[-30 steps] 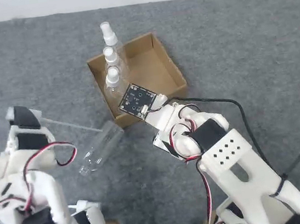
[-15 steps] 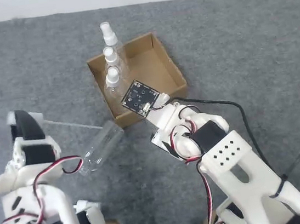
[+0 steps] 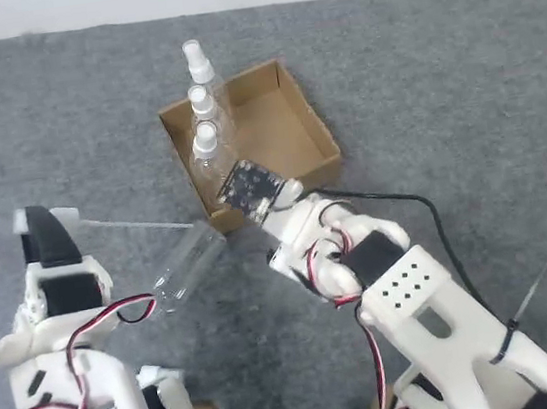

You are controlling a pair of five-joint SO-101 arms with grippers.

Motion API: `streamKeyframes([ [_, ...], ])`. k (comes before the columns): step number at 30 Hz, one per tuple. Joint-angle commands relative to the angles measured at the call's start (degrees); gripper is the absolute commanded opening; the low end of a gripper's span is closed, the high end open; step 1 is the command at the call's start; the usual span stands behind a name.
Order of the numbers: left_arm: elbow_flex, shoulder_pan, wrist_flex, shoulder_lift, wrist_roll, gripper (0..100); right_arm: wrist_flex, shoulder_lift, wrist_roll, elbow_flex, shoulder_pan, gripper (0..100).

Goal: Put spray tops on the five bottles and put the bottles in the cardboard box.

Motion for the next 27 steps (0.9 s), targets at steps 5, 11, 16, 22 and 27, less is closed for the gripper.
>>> streamKeyframes([
  [5,4.2,4.0,-1.3,-4.8,0.1,1,-1.5,-2.7,-0.1,0.4,-4.2,0.6],
  [11,4.4,6.6,-1.2,-4.7,-1.1,1,-1.5,-2.2,2.2,0.6,-4.4,0.6],
  [16,4.8,8.5,-0.6,-4.7,-1.1,1,-5.3,-2.7,2.4,3.3,-4.5,0.6],
  [22,5.4,9.8,-0.7,-4.7,-1.1,1,-11.1,-2.7,7.2,7.5,-7.8,0.6],
  [27,5.4,9.9,-0.5,-4.7,-1.1,1,-11.6,-2.7,7.3,7.6,-7.9,0.6],
])
